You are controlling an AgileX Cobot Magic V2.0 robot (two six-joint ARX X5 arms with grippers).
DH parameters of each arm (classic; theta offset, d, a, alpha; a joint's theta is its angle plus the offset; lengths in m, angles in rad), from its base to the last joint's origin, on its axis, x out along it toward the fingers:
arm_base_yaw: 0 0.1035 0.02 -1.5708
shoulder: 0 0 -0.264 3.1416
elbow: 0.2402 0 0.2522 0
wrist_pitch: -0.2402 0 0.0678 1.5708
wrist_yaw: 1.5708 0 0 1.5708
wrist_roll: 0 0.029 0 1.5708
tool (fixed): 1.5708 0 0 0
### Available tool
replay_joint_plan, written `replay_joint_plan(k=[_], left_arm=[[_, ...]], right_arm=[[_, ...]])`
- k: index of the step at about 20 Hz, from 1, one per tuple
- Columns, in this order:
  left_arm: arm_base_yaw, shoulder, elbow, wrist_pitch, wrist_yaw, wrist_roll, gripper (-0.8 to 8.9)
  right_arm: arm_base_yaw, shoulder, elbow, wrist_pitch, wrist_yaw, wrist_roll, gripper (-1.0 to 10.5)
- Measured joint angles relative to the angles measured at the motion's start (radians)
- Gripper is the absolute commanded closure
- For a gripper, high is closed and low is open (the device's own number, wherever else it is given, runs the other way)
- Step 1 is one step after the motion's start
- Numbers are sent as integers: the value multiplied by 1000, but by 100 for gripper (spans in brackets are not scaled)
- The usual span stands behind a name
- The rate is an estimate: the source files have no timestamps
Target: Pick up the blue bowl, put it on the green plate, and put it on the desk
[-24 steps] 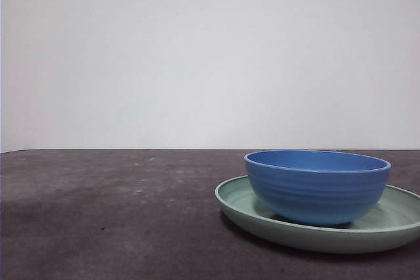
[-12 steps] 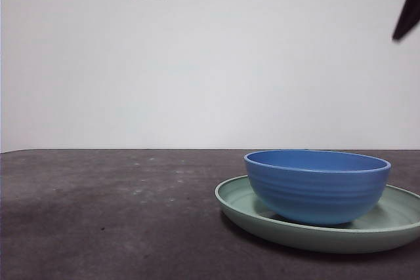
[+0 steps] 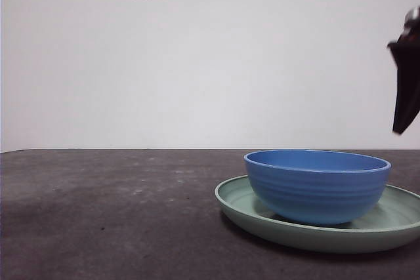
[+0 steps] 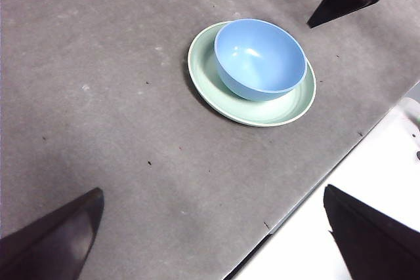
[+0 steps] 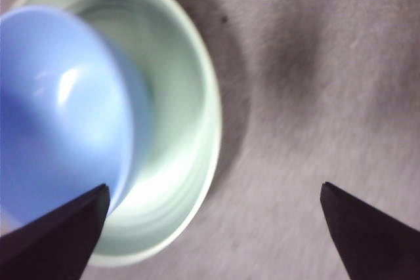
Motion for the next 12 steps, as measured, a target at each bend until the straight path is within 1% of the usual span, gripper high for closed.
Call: replay_joint_plan(k=[1, 2, 5, 7, 10, 12], left_arm=[[0, 0, 0, 0, 0, 0, 279], [0, 0, 0, 0, 0, 0, 279], [0, 0, 0, 0, 0, 0, 279], [0, 0, 0, 0, 0, 0, 279], [0, 0, 0, 0, 0, 0, 279], [0, 0, 0, 0, 0, 0, 279]], right_arm=[[0, 28, 0, 23, 18, -2, 533], [0, 51, 0, 39, 29, -3, 549], [4, 111, 0, 61, 32, -10, 651], [12, 152, 0, 73, 22, -26, 653], [14, 201, 0, 102, -40, -33, 653], [16, 224, 0, 129, -64, -33, 669]])
